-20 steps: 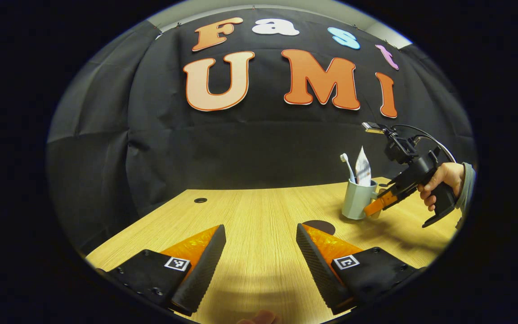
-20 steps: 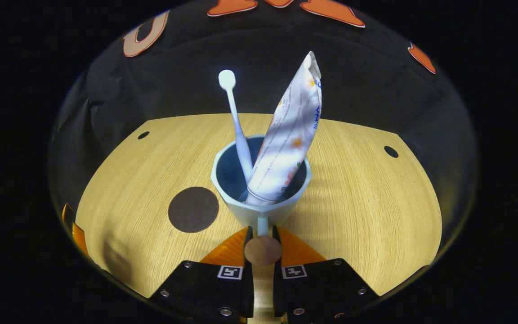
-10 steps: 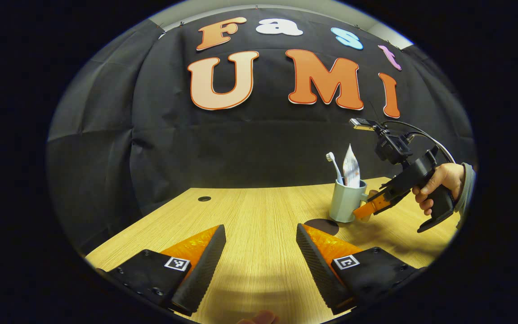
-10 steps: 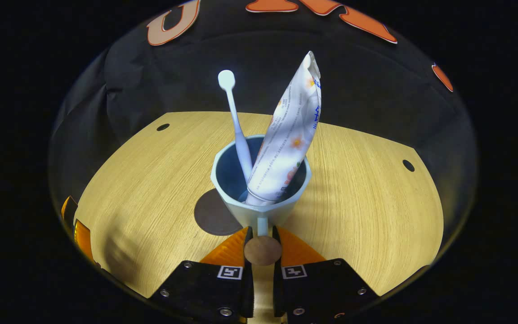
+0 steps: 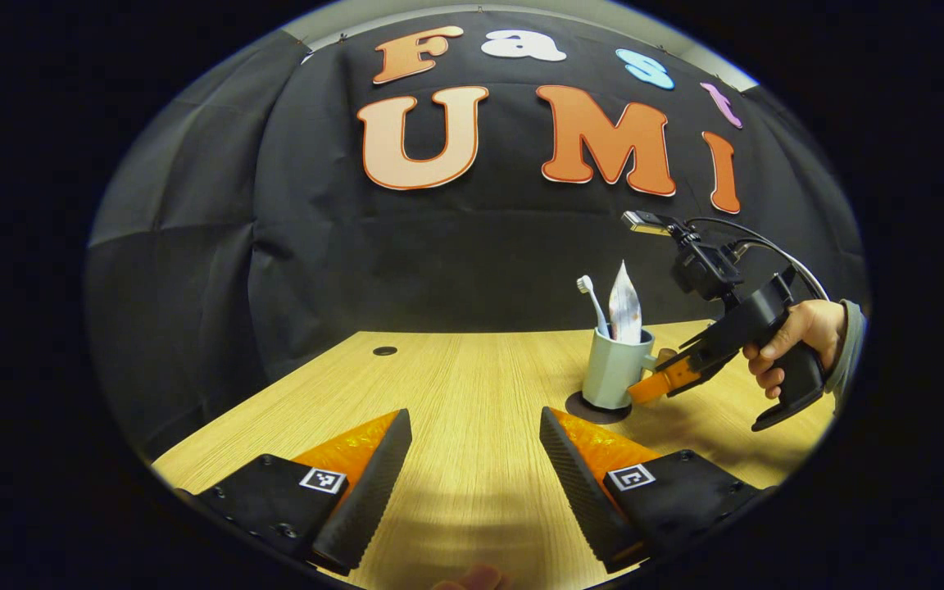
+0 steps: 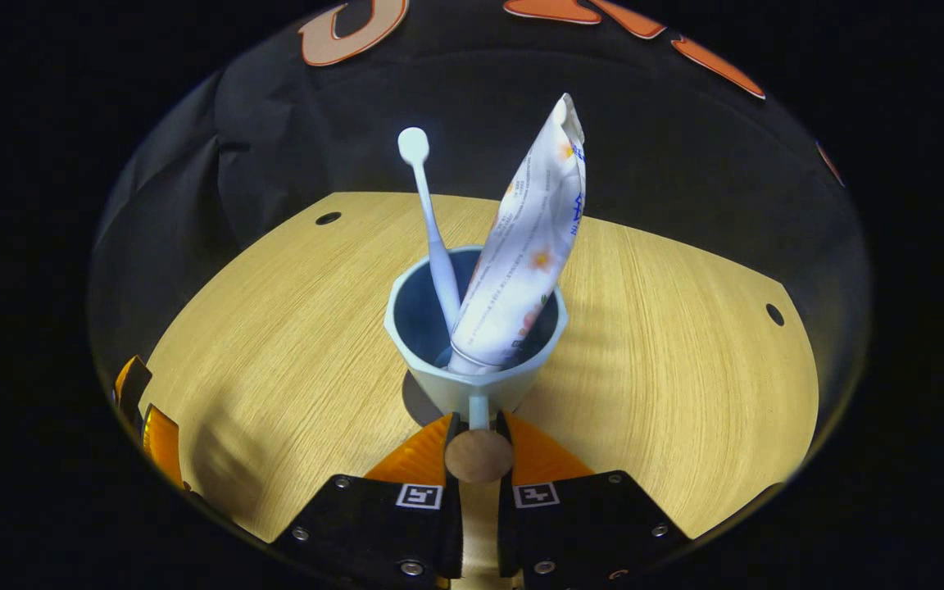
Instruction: Put the toothbrush and toothpaste on the desktop into the cup, then pick up the cup and place it on the coaster on the desktop.
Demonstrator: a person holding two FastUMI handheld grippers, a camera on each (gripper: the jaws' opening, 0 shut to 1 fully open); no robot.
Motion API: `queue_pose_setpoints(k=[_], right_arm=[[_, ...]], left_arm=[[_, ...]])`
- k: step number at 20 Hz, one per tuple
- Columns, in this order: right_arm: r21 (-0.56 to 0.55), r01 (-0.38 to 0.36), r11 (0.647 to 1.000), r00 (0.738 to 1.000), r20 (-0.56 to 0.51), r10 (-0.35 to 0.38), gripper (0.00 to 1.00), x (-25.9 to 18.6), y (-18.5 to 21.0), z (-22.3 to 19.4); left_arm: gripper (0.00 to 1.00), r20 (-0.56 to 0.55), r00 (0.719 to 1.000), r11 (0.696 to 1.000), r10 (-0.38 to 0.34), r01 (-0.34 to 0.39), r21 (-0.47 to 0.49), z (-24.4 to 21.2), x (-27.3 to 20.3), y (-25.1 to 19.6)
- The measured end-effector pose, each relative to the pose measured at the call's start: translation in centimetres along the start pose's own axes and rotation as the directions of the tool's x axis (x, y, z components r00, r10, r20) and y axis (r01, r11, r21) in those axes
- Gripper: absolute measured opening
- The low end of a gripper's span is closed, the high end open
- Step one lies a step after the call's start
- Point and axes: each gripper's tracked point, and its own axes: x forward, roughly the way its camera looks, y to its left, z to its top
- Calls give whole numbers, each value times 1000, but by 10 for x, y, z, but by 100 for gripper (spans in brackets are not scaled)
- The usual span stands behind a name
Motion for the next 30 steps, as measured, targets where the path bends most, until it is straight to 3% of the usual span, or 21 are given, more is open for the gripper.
queue_pose_setpoints(k=[6,10,11,12,15,21,30], right_arm=[[-17,-12,1000,1000,-7,11,19,-4,1,-1],[-93,10,996,994,105,0,30,-17,-3,19],[-102,12,995,992,128,1,25,-19,-3,21],[-99,1,995,989,147,14,34,-22,-2,23],[-57,-24,998,975,220,36,46,-44,-1,34],[-14,9,1000,899,439,-2,63,-98,-31,65],[-1,33,999,768,640,-24,71,-169,-77,61]], left_arm=[[100,-16,1000,1000,6,-6,-11,-5,6,2],[100,-16,1000,1000,0,0,-4,-2,9,-6],[100,-13,1000,1000,-1,1,1,-1,9,-9],[100,-7,1000,1000,-2,2,4,3,9,-12],[100,16,1000,1000,-14,14,14,13,8,-26],[100,60,997,997,-44,40,62,34,9,-52],[100,189,980,998,-67,65,20,81,4,-86]])
